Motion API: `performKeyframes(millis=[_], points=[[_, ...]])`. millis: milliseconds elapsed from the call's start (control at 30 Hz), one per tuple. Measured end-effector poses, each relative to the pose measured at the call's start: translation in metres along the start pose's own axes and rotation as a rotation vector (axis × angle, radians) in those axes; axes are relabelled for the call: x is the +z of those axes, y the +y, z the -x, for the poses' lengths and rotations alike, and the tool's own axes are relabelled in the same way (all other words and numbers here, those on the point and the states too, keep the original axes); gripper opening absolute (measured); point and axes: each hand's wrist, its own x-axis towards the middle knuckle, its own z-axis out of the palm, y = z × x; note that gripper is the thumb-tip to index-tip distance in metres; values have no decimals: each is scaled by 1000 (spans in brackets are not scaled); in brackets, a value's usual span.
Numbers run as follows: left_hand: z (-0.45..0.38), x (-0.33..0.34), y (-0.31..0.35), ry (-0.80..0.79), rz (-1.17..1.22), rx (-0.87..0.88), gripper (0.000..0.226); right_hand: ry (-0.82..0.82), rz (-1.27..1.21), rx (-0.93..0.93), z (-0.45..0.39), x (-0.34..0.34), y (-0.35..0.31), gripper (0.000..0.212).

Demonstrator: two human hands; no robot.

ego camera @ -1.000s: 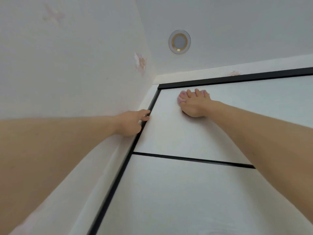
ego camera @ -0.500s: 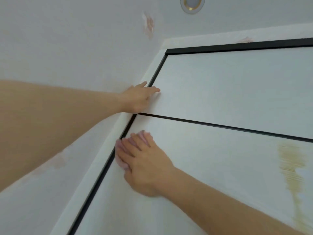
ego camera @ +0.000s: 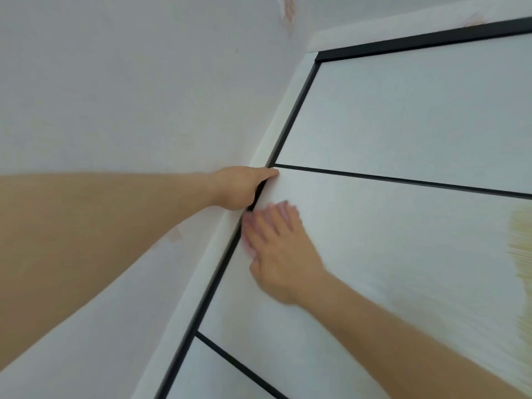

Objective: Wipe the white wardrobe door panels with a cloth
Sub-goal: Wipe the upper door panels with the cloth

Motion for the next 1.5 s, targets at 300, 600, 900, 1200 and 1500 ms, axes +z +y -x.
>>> performKeyframes(millis=[300, 600, 900, 1200, 1500], points=[[1, 15, 2, 38, 83, -8, 65, -56, 146, -223, 26, -10, 40, 73], [5, 37, 12, 41, -153, 15, 87, 86, 5, -214, 100, -6, 10, 51], [10, 37, 66, 138, 268, 171, 60, -82, 313, 86, 73, -60, 135, 70], [4, 47, 82, 129, 127, 97, 58, -85, 21, -398, 176, -30, -1, 48], [8, 36, 106, 204, 116, 76, 57, -2, 294, 444, 110, -96, 197, 68]])
